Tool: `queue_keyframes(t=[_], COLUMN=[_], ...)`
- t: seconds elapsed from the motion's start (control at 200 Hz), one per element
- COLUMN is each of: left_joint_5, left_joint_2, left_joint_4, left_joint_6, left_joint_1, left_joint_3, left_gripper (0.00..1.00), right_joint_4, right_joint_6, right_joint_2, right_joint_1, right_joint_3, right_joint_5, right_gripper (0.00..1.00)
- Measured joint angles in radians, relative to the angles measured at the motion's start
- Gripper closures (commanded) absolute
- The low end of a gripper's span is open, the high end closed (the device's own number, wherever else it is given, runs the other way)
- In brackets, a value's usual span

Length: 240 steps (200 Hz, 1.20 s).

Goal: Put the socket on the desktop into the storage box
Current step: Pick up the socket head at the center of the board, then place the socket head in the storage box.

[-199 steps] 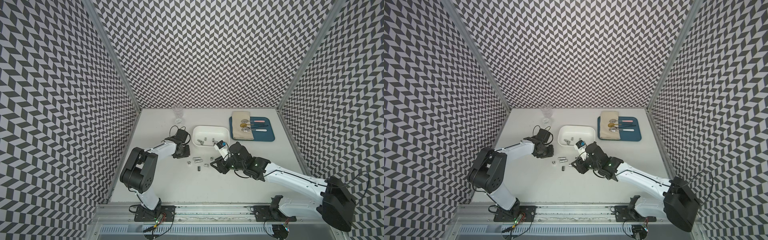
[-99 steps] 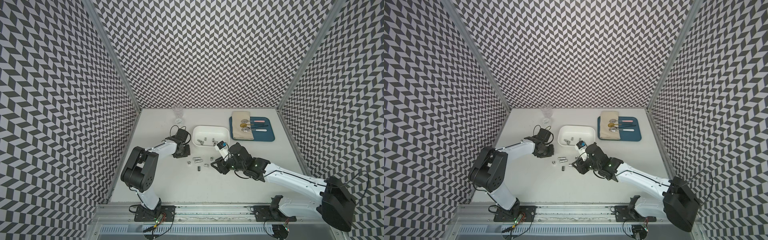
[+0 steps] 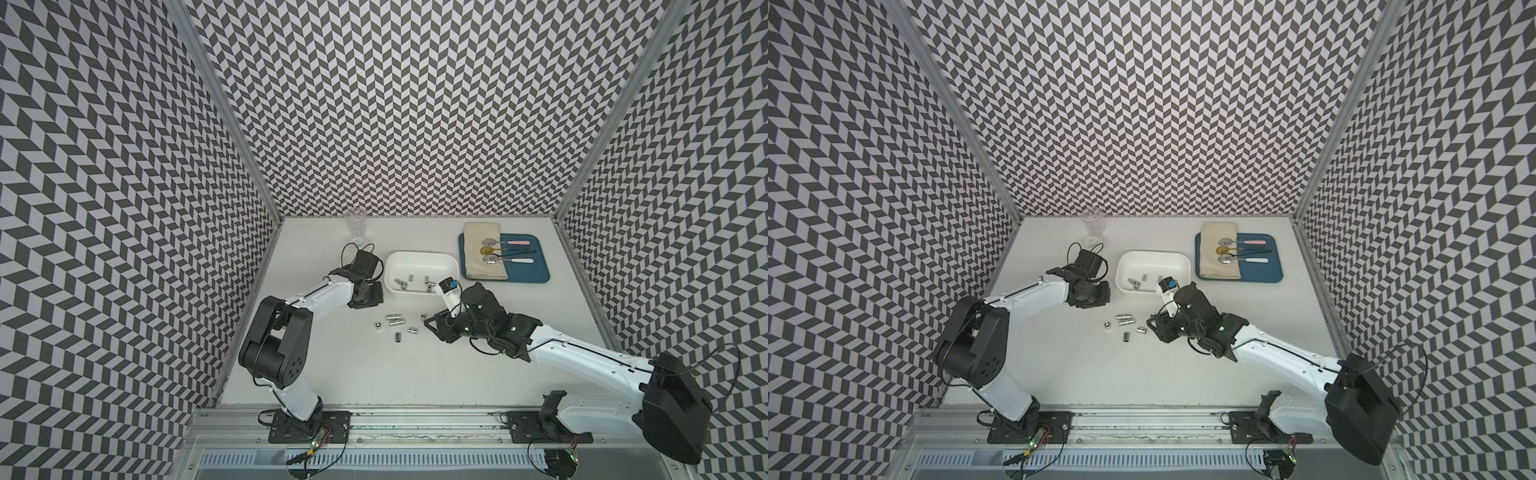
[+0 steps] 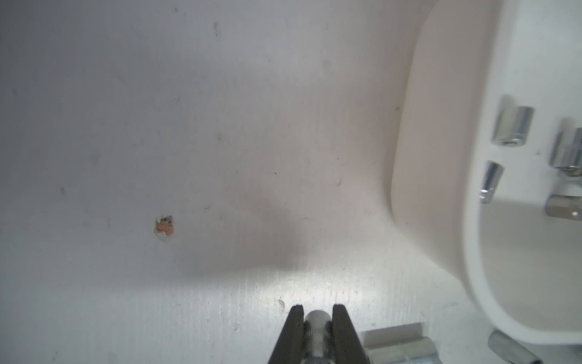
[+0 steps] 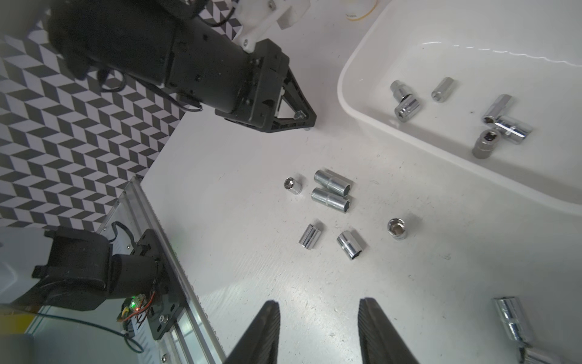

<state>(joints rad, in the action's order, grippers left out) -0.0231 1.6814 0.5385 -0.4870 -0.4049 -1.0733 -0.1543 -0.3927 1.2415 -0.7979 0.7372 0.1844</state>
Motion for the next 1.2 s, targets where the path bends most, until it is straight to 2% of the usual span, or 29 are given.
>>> queue_keyframes(t=[0.17,0.386,0.896,1.202], left_joint_5=[-0.002,-0.005,-0.006,0.008], left_joint_2=[-0.002,0.011,0.295,0.358], left_joint_4=[0.019,0.040,0.083,0.112], left_joint_6=[0.000,-0.004,-0.004,-0.004], left_joint_1=[-0.017,-0.047,-0.116,-0.130], left_joint_3=[-0.079,-0.188,-0.463,-0.502], left_gripper=[0.95,0.95,0.93,0.87], right_joint_4=[0.002,0.001,-0.025,-0.033], right_joint_6=[-0.023,-0.037,-0.054,-0.057], right_joint_2=[-0.026,-0.063,-0.157,-0.162], right_joint_1=[0.050,0.063,0.075,0.089], right_joint_3=[-0.005,-0.026,-0.076,-0.082], right_joint_5=[-0.010,-0.013,-0.025,-0.035], right_gripper=[0.55,0.55,0.55,0.55])
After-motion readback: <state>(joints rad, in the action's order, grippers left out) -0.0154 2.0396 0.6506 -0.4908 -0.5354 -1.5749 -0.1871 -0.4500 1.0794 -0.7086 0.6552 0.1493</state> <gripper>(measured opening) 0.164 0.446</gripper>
